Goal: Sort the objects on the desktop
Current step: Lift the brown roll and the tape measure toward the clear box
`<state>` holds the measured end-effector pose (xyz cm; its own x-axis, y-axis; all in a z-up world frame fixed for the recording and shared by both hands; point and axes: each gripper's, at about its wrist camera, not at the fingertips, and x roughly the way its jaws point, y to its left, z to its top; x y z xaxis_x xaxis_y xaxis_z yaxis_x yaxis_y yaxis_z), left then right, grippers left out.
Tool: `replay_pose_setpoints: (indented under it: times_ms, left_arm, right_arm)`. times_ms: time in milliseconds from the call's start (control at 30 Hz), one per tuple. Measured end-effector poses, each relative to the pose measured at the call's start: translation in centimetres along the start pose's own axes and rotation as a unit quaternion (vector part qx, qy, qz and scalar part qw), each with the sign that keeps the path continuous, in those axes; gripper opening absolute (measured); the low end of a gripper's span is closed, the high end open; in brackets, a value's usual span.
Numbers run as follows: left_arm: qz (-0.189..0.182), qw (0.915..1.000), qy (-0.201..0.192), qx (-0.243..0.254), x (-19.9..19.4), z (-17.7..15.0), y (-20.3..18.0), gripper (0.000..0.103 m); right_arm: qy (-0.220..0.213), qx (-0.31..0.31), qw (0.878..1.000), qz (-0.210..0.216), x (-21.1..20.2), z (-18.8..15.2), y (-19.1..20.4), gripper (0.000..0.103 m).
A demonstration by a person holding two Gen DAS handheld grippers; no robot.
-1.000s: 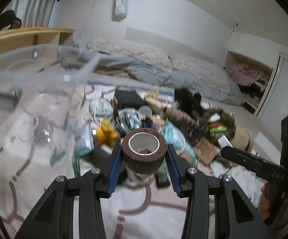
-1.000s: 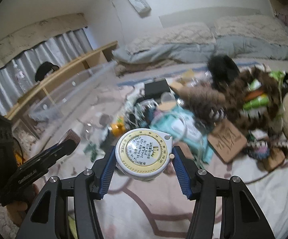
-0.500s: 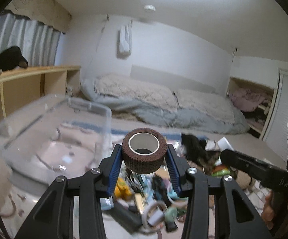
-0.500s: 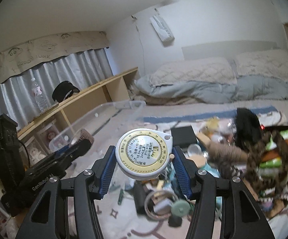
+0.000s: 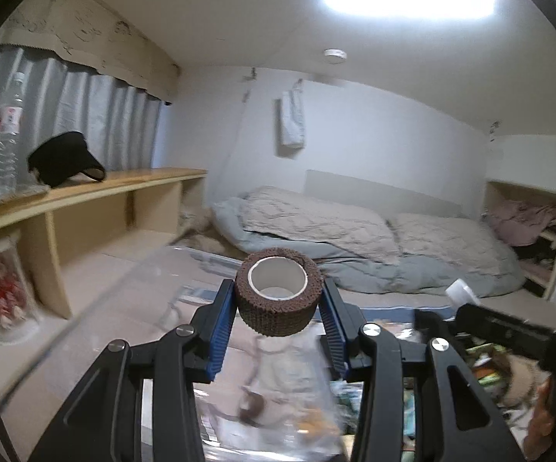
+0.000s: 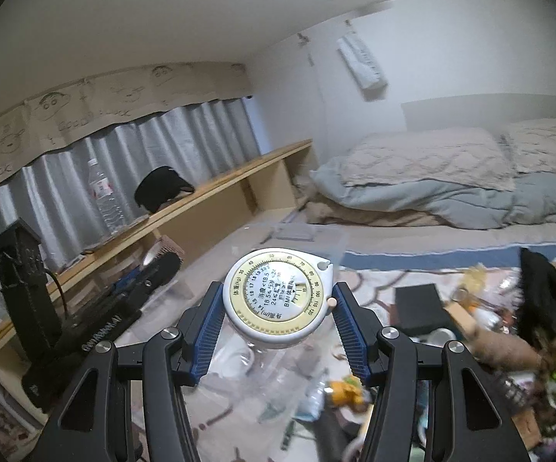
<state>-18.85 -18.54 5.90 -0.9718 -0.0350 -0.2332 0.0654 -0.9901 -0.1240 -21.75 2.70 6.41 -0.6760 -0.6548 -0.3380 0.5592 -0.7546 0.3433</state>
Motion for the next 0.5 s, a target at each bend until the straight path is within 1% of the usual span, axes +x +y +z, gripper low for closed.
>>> replay_pose_setpoints:
  times_ms: [100,167,333,433,500]
  left_arm:
    - [0.023,0.9997,0.010,0.005,0.9,-0.1,1.9,0.043]
    - [0.027,0.9994,0.023,0.002,1.3,-0.5,3.0,0.043]
    - [0.042,0.9970,0.065,0.001,3.1,-2.0,5.7,0.043]
    - [0.056,0.9943,0.091,0.006,4.3,-3.0,6.9,0.043]
    - [0.058,0.9930,0.102,0.007,4.8,-3.5,7.4,0.043]
  right_arm:
    - [0.019,0.014,0.999,0.028,2.3,0.1,0.5,0.057]
    - [0.035,0.017,0.999,0.035,3.8,-0.1,1.1,0.057]
    - [0.086,0.018,0.995,0.037,7.6,-0.8,2.3,0.057]
    - [0.109,0.020,0.993,0.034,9.1,-1.5,2.6,0.057]
    - [0.122,0.019,0.992,0.029,9.9,-1.9,2.8,0.057]
